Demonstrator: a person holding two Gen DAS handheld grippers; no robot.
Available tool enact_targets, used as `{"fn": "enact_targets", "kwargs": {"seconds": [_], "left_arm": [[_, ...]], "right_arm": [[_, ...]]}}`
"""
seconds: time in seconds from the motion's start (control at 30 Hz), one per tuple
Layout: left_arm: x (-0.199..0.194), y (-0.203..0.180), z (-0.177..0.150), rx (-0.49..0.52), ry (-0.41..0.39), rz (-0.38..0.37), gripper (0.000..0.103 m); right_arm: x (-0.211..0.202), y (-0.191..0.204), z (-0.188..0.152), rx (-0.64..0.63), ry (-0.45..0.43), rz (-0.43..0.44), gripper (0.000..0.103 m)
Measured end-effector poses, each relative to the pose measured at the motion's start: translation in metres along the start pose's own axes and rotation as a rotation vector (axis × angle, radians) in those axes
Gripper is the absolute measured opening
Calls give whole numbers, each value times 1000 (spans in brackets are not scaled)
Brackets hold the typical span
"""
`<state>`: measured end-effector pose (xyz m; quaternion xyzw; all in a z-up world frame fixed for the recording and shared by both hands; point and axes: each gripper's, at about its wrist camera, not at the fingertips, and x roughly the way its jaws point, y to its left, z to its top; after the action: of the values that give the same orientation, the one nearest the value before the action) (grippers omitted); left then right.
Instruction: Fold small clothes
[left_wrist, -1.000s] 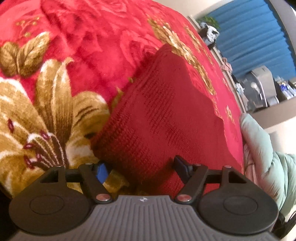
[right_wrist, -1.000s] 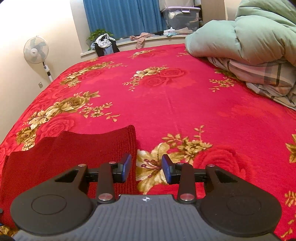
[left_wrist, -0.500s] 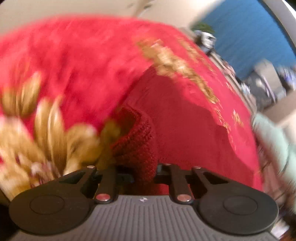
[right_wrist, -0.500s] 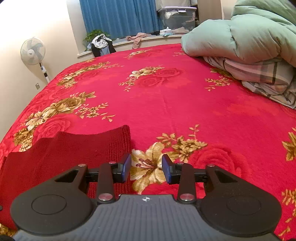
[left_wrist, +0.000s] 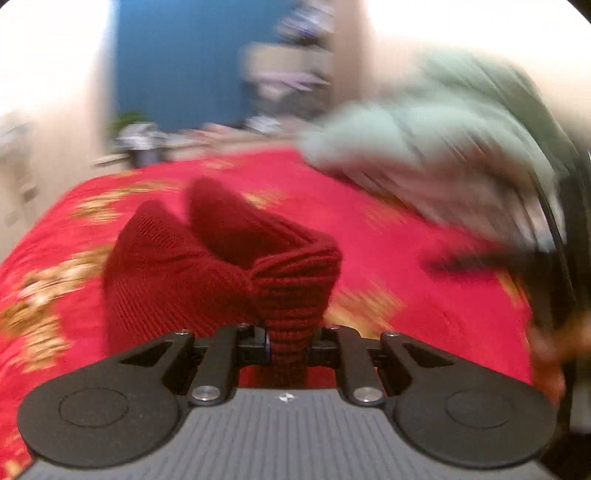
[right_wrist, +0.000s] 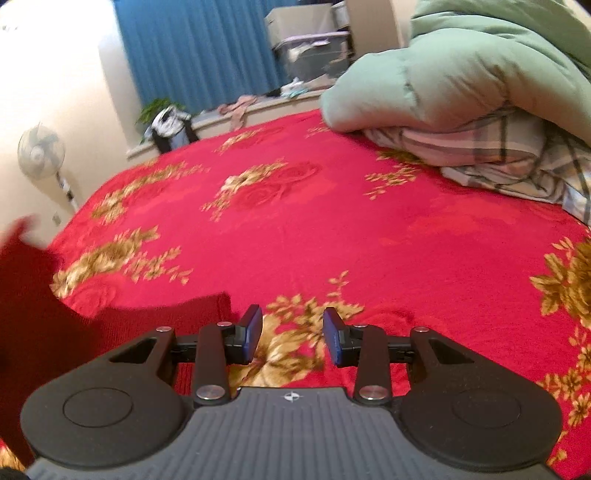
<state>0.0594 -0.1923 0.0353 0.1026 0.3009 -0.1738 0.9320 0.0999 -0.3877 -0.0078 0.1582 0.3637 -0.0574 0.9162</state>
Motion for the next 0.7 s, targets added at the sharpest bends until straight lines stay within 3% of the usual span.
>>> {"fn": "enact_targets", "kwargs": {"seconds": [0.07, 0.13, 0.17, 0.23, 0.27, 0.3, 0.4, 0.47, 0.5, 0.57, 0.6, 0.63, 0.7], "left_arm": [[37, -46, -27, 125, 109, -96, 20], [63, -72, -56, 218, 248, -192, 40], [63, -78, -64, 260, 270, -193, 44], [37, -71, -69, 302, 176, -203, 56], [22, -60, -67, 283, 134, -241, 68], [8, -47, -65, 244, 95, -270, 72], [-20, 7, -57, 100, 22, -268, 72], [-24, 46, -58, 10, -8, -201, 69], [-20, 61, -60, -30, -2, -160, 62], [0, 88, -71, -101, 97, -91, 46], [16, 94, -80, -114, 191, -81, 44], [27, 95, -93, -96, 271, -95, 44], [27, 86, -98, 27, 273, -76, 48]], "right_arm": [[1, -8, 2, 31, -8, 18, 38], [5, -12, 3, 50, 0, 58, 39], [9, -12, 3, 53, 17, 90, 39], [18, -9, 3, 64, 70, 164, 39], [23, -7, 2, 67, 98, 195, 39], [28, -4, 1, 69, 124, 224, 39], [46, 11, -4, 75, 235, 311, 44], [61, 23, -10, 58, 312, 339, 44], [68, 30, -16, 35, 352, 321, 44], [82, 36, -30, -15, 427, 224, 45], [87, 35, -33, -7, 446, 204, 53], [89, 33, -34, 18, 451, 208, 53], [90, 30, -36, 43, 469, 237, 53]]}}
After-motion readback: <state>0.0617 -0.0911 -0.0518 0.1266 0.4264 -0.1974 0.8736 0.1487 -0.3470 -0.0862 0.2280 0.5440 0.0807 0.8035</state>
